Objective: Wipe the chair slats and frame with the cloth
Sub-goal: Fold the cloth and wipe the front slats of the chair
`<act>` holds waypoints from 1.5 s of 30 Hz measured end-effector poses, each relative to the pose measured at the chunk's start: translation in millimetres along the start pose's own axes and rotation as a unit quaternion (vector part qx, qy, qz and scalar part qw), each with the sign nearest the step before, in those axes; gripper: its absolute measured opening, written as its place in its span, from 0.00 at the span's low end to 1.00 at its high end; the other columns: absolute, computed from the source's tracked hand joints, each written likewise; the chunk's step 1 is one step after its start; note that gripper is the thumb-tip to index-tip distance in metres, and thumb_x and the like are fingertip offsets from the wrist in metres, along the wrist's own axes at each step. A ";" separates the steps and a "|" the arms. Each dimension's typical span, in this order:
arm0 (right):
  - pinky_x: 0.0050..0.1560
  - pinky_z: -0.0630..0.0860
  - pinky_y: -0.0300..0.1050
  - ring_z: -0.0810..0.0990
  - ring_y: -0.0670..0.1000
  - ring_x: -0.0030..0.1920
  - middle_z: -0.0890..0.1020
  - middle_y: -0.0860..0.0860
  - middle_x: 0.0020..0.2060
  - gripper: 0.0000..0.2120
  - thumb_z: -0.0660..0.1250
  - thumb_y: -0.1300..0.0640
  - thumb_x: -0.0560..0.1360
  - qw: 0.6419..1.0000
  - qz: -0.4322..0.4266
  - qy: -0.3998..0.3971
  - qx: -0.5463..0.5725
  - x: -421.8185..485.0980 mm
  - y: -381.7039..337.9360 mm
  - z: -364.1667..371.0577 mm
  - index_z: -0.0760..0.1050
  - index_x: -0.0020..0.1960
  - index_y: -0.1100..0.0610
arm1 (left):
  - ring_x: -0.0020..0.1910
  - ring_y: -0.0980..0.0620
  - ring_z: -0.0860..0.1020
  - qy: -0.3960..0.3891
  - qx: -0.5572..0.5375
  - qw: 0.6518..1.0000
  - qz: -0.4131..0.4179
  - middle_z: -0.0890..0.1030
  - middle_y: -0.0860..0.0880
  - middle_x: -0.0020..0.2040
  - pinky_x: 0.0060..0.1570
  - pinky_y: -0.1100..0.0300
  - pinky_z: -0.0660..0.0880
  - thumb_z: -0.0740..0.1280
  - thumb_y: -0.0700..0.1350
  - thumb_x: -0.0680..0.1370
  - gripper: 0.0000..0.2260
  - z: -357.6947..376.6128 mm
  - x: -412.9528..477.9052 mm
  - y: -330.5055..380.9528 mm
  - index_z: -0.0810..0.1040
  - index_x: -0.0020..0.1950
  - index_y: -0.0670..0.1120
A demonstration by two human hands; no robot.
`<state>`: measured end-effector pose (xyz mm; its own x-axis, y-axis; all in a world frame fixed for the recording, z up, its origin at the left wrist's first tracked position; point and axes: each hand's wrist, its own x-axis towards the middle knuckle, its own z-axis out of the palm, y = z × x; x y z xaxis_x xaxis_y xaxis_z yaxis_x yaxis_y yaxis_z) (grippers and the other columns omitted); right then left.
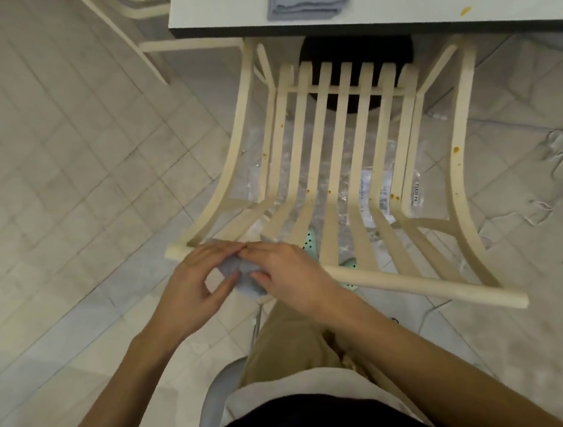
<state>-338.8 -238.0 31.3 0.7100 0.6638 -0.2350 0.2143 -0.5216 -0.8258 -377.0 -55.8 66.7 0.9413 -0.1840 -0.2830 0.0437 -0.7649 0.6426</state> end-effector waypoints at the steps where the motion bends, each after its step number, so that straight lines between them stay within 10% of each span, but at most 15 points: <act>1: 0.61 0.69 0.45 0.79 0.53 0.56 0.82 0.52 0.55 0.14 0.64 0.63 0.74 1.000 0.007 0.003 0.010 -8.1 3.2 -4.3 0.79 0.58 0.56 | 0.60 0.61 0.75 -0.009 0.012 1.000 0.015 0.78 0.57 0.60 0.63 0.66 0.70 0.69 0.46 0.75 0.16 5.1 -0.6 4.1 0.78 0.63 0.47; 10: 0.48 0.74 0.50 0.79 0.55 0.49 0.79 0.52 0.50 0.10 0.70 0.56 0.70 0.988 0.093 0.056 -0.105 -82.2 30.5 -40.4 0.80 0.52 0.54 | 0.59 0.65 0.74 -0.059 -0.054 0.992 0.094 0.79 0.54 0.59 0.60 0.69 0.70 0.73 0.39 0.72 0.18 40.6 33.3 50.4 0.78 0.62 0.45; 15: 0.52 0.73 0.52 0.76 0.57 0.59 0.74 0.55 0.65 0.20 0.64 0.55 0.76 0.989 0.073 0.039 -0.119 -44.0 11.5 -22.9 0.71 0.66 0.59 | 0.52 0.56 0.80 0.042 -0.084 0.995 -0.018 0.83 0.53 0.52 0.54 0.54 0.78 0.67 0.38 0.76 0.10 19.8 43.1 28.8 0.82 0.55 0.46; 19: 0.36 0.72 0.50 0.81 0.57 0.46 0.79 0.54 0.50 0.18 0.60 0.54 0.76 0.979 0.046 0.015 -0.196 -3.0 -7.3 18.5 0.70 0.64 0.58 | 0.53 0.54 0.81 0.097 -0.132 0.983 -0.077 0.84 0.51 0.51 0.52 0.52 0.78 0.64 0.38 0.76 0.10 1.6 44.0 15.9 0.82 0.53 0.47; 29: 0.34 0.79 0.50 0.82 0.54 0.41 0.81 0.53 0.44 0.13 0.66 0.57 0.72 0.974 -0.005 0.052 -0.222 -31.4 17.1 8.3 0.76 0.55 0.60 | 0.51 0.59 0.80 0.006 -0.108 0.993 -0.051 0.83 0.52 0.50 0.53 0.63 0.77 0.64 0.36 0.78 0.10 36.3 45.0 34.7 0.82 0.54 0.45; 45: 0.60 0.74 0.48 0.78 0.53 0.59 0.75 0.52 0.66 0.24 0.52 0.45 0.81 0.954 0.138 0.056 -0.259 -219.2 118.3 -96.2 0.67 0.72 0.56 | 0.51 0.56 0.78 -0.030 -0.018 0.999 -0.041 0.82 0.57 0.52 0.52 0.54 0.75 0.62 0.49 0.80 0.09 98.0 62.9 73.2 0.82 0.54 0.53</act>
<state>-404.5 -496.8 34.5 0.8484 0.4169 -0.3262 0.2919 -0.8825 -0.3688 -347.4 -183.9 26.1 0.9128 -0.1589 -0.3763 0.1325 -0.7561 0.6408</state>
